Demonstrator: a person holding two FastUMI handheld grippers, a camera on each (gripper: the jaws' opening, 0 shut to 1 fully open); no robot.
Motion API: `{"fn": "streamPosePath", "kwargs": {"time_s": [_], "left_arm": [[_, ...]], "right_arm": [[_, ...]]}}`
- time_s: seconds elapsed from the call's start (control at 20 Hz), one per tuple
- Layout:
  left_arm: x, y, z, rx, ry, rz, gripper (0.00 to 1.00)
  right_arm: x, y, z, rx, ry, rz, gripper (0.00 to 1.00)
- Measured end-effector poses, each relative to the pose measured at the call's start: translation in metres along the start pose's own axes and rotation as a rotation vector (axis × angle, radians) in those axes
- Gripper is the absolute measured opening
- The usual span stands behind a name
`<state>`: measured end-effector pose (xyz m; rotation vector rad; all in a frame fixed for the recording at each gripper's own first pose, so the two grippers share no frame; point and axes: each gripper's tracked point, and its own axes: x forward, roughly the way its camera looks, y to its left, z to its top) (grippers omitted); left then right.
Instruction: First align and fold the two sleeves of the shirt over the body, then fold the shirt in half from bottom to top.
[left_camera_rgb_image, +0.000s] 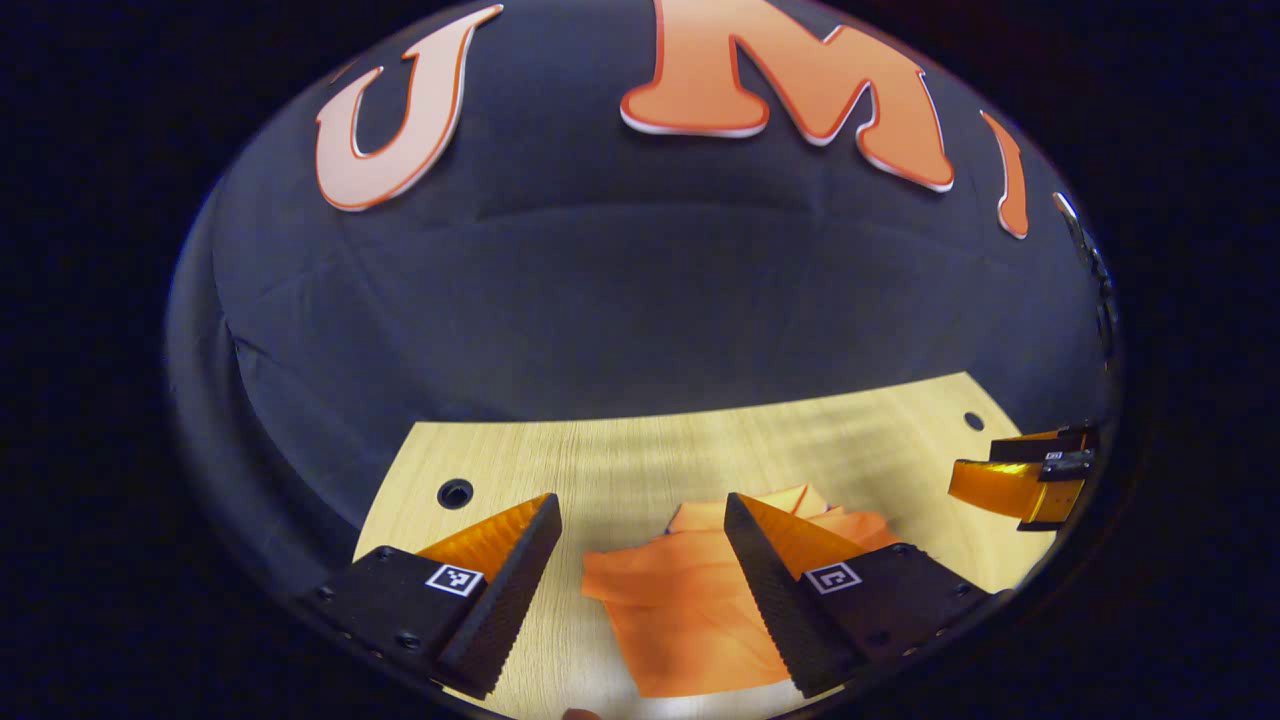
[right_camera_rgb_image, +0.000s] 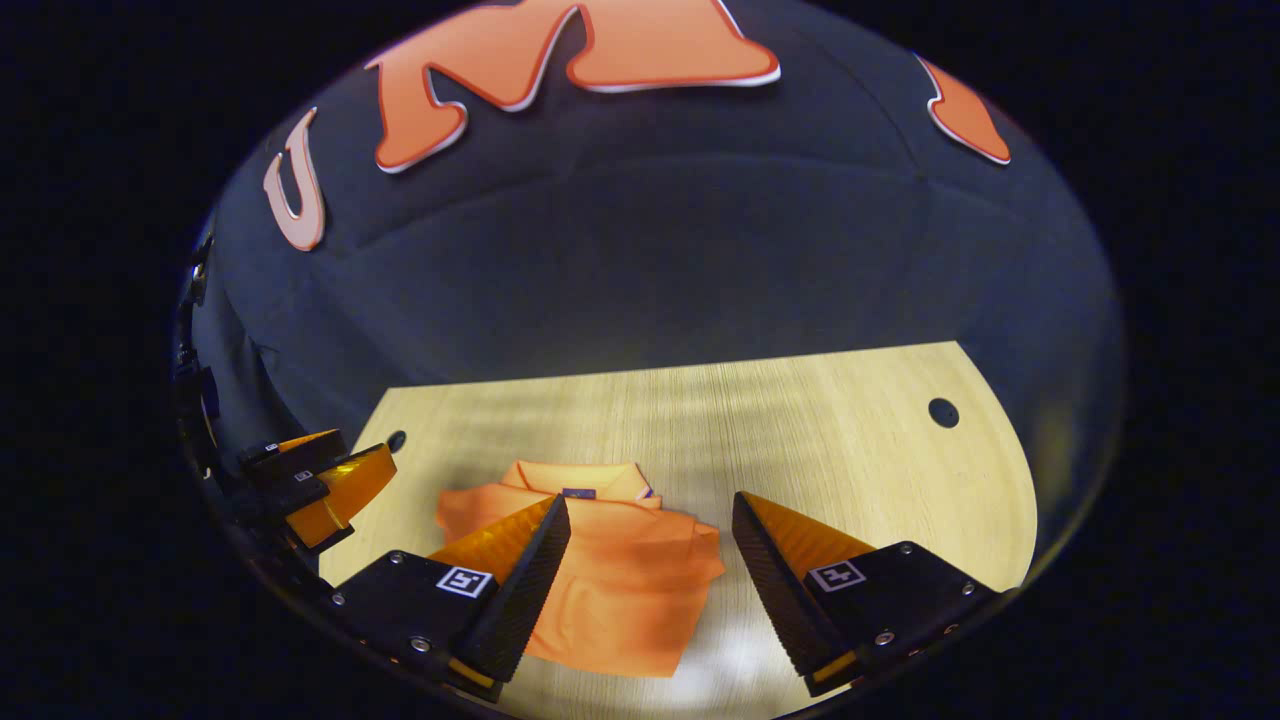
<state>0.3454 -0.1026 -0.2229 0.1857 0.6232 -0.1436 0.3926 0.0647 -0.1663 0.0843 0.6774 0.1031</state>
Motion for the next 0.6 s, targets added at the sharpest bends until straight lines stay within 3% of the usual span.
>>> {"fn": "streamPosePath", "kwargs": {"time_s": [0.25,0.6], "left_arm": [[-0.092,0.002,0.071,-0.006,-0.192,0.016,1.0],[-0.212,-0.01,0.097,-0.047,-0.364,-0.001,1.0]], "right_arm": [[-0.083,0.001,0.038,-0.04,-0.165,-0.001,0.99],[-0.194,0.014,0.073,-0.113,-0.402,0.005,0.99]]}}
